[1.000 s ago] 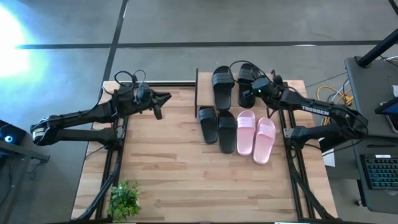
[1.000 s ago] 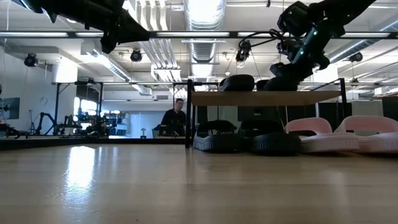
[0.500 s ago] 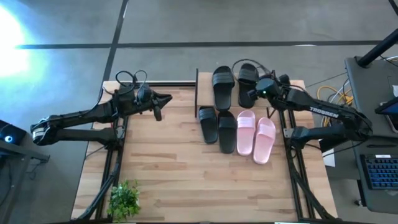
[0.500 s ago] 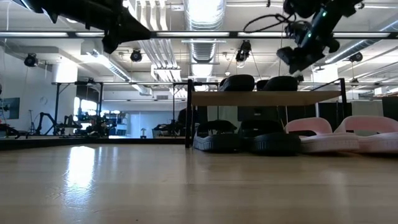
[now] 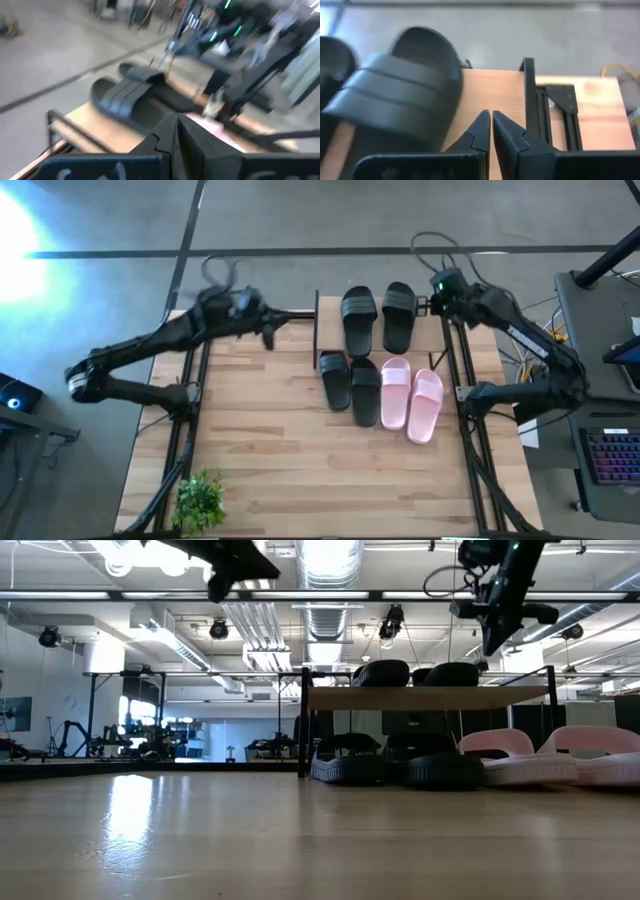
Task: Pick and place slides into the shelf
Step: Adjust the black slides on the shelf
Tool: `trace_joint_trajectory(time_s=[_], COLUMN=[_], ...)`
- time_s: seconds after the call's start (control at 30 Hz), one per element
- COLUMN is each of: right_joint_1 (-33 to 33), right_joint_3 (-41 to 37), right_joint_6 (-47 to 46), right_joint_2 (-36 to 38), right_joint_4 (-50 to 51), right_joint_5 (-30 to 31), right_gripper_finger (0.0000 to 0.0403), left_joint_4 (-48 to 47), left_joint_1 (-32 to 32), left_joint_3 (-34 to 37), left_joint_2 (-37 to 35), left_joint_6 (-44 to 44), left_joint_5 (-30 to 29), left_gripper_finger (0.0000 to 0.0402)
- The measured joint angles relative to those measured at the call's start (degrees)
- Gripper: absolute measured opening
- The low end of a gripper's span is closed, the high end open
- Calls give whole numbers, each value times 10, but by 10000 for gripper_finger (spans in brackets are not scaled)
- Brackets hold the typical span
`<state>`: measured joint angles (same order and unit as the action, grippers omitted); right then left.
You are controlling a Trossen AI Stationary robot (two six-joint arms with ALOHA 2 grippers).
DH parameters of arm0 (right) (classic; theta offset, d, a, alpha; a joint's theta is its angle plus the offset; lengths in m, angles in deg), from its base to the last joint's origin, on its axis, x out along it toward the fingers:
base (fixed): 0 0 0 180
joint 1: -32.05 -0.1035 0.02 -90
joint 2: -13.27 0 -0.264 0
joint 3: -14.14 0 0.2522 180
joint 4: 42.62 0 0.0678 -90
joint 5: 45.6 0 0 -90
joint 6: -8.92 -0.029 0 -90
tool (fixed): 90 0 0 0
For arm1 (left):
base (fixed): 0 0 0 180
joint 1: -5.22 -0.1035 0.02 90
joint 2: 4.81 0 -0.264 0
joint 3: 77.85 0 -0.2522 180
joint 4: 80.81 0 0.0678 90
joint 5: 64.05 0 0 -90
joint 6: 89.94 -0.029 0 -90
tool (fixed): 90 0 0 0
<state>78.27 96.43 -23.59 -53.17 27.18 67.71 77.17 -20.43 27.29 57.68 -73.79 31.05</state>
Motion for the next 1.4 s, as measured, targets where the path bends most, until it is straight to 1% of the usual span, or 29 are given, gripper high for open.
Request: trace_joint_trajectory(time_s=[0.07, 0.1, 0.17, 0.23, 0.47, 0.53, 0.63, 0.77, 0.9, 1.0, 1.13, 1.2, 1.4], right_joint_1=[33, 45, 57, 61, 70, 78, 95, 113, 118, 118, 115, 111, 86], right_joint_3=[25, 35, 55, 74, 110, 109, 105, 105, 105, 105, 105, 105, 107], right_joint_6=[8, 18, 38, 62, 123, 126, 126, 116, 106, 97, 96, 96, 116], right_joint_2=[-35, -53, -86, -109, -164, -172, -178, -181, -181, -187, -201, -210, -230], right_joint_4=[22, 33, 46, 53, 70, 77, 81, 88, 81, 72, 57, 50, 38], right_joint_5=[-31, -42, -50, -53, -59, -81, -137, -163, -163, -165, -191, -203, -211], right_gripper_finger=[11, 11, 12, 12, 13, 13, 13, 13, 13, 13, 13, 13, 13], left_joint_4=[-47, -68, -93, -114, -241, -290, -360, -409, -423, -434, -454, -465, -461], left_joint_1=[-26, -41, -69, -85, -109, -109, -108, -108, -110, -111, -113, -113, -113], left_joint_3=[-59, -87, -138, -189, -362, -411, -480, -548, -596, -612, -613, -612, -609], left_joint_2=[58, 88, 147, 202, 359, 400, 452, 512, 546, 562, 573, 573, 574], left_joint_6=[-8, -4, 0, 1, -19, -32, -64, -96, -122, -142, -169, -187, -201], left_joint_5=[25, 47, 102, 138, 170, 186, 200, 217, 221, 221, 208, 191, 181], left_gripper_finger=[2, 1, 1, 0, 0, 0, 0, 0, 0, 0, 0, 0, 0])
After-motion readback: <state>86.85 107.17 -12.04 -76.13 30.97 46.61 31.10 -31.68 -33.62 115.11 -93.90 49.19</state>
